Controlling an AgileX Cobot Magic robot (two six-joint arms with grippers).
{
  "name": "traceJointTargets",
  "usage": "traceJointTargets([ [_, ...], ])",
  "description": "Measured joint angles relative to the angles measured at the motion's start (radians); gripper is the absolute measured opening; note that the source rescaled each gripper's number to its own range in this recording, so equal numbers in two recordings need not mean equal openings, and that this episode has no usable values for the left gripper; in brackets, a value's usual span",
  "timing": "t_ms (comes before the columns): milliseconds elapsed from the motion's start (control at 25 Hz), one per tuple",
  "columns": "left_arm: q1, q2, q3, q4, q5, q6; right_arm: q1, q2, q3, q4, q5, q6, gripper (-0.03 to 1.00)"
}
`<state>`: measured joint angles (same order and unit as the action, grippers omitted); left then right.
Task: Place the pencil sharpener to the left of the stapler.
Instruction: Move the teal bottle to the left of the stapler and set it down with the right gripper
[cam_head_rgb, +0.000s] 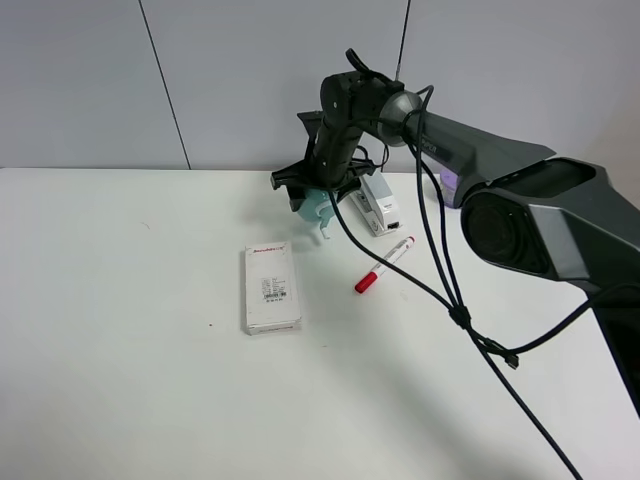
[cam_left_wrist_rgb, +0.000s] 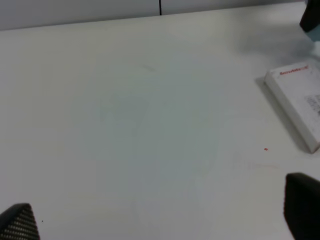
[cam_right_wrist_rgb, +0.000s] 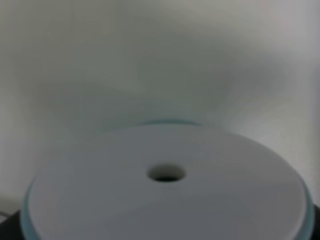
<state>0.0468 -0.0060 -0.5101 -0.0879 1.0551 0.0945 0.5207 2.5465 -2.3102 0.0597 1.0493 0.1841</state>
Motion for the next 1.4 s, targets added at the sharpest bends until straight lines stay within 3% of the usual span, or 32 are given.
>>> traceJointTargets([
  [960,0.0,0.0,0.0,-0.001,0.0,0.0,0.0,0.047,0.0,0.003,-0.001,0.003,0.0],
  [1400,0.0,0.0,0.0,-0.001,0.0,0.0,0.0,0.047,0.0,0.044,0.005,-0.075,0.0],
])
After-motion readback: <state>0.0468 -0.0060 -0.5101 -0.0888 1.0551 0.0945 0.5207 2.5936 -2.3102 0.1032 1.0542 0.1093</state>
